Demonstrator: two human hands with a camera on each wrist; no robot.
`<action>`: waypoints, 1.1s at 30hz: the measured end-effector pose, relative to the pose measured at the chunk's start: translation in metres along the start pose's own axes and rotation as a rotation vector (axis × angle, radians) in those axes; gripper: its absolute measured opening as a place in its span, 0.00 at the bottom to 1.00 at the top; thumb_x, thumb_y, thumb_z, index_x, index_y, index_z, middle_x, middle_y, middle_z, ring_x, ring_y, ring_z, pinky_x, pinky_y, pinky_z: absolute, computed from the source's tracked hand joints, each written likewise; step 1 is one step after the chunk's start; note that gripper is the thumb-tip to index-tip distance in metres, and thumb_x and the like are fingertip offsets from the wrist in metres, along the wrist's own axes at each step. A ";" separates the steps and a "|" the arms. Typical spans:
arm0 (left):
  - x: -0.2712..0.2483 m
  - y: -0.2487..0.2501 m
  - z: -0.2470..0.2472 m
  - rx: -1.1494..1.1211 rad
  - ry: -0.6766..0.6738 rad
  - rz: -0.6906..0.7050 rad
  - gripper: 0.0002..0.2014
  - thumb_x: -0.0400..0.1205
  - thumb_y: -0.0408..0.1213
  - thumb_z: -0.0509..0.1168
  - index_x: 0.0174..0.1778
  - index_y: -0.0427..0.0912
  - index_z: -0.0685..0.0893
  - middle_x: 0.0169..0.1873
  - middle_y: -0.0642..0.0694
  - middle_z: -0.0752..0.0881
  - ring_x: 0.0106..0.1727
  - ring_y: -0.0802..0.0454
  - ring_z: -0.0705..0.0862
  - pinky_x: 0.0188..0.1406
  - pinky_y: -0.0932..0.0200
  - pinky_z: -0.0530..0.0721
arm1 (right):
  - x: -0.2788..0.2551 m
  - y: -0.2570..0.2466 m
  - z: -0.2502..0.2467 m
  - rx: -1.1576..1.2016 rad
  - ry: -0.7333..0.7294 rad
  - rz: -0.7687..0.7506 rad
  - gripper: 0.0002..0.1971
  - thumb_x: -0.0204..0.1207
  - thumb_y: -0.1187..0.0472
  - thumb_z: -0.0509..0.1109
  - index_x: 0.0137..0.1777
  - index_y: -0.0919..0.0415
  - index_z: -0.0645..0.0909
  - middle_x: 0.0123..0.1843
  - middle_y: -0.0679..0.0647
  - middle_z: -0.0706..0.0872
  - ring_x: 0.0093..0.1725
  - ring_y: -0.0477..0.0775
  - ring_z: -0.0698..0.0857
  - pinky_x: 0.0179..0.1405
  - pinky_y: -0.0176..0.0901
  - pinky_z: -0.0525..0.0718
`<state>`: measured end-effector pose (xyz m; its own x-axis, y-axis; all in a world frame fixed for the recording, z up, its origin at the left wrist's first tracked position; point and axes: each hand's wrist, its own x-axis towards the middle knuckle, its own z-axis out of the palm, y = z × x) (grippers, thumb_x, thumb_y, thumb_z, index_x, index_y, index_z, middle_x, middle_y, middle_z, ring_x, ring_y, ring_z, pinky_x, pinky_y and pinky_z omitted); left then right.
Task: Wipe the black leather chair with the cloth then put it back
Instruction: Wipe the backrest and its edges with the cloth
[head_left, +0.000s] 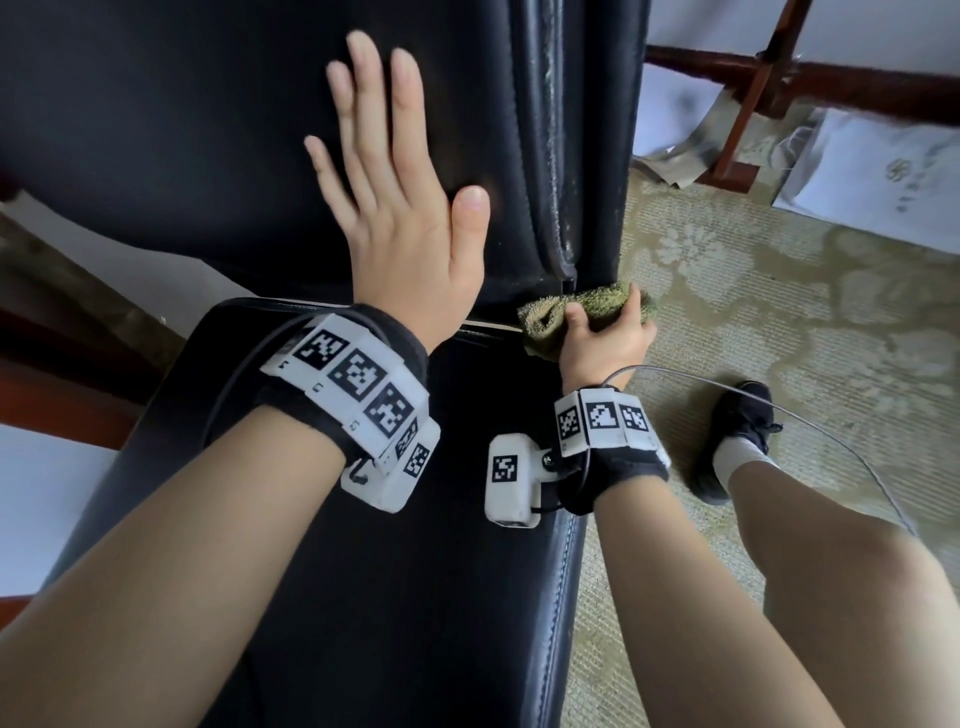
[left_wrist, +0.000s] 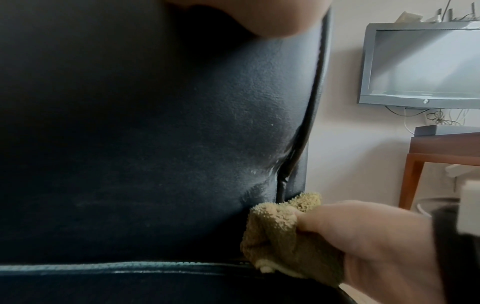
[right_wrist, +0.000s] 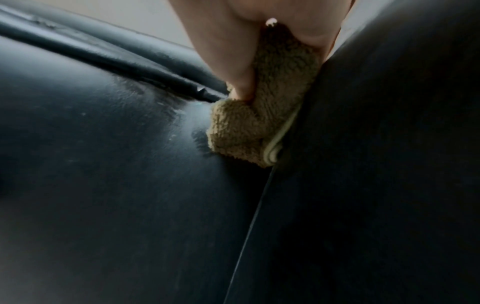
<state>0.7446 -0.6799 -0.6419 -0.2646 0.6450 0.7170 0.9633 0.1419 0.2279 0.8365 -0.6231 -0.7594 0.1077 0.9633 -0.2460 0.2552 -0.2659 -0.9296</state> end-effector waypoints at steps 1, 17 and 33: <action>0.000 0.000 -0.001 0.006 -0.007 0.000 0.32 0.83 0.43 0.49 0.77 0.21 0.54 0.76 0.21 0.56 0.78 0.29 0.52 0.76 0.34 0.44 | 0.002 -0.001 -0.003 -0.031 -0.029 0.031 0.36 0.75 0.56 0.72 0.80 0.59 0.61 0.70 0.66 0.69 0.66 0.63 0.75 0.61 0.37 0.63; -0.002 0.000 -0.004 0.019 -0.035 0.012 0.35 0.82 0.49 0.39 0.77 0.23 0.54 0.77 0.22 0.56 0.79 0.29 0.53 0.76 0.33 0.44 | 0.009 -0.002 -0.056 -0.044 -0.088 -0.081 0.39 0.69 0.53 0.77 0.77 0.66 0.65 0.69 0.63 0.77 0.70 0.60 0.75 0.72 0.46 0.70; 0.000 -0.001 0.001 0.035 -0.003 0.014 0.32 0.83 0.42 0.48 0.77 0.21 0.54 0.76 0.21 0.57 0.78 0.27 0.53 0.76 0.32 0.45 | 0.032 0.006 -0.038 -0.322 -0.185 0.004 0.26 0.69 0.51 0.76 0.61 0.66 0.79 0.61 0.62 0.83 0.63 0.61 0.79 0.61 0.44 0.73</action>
<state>0.7433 -0.6799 -0.6430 -0.2511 0.6493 0.7179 0.9679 0.1587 0.1950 0.8776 -0.5950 -0.7621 -0.0584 0.9448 -0.3223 0.5472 -0.2398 -0.8019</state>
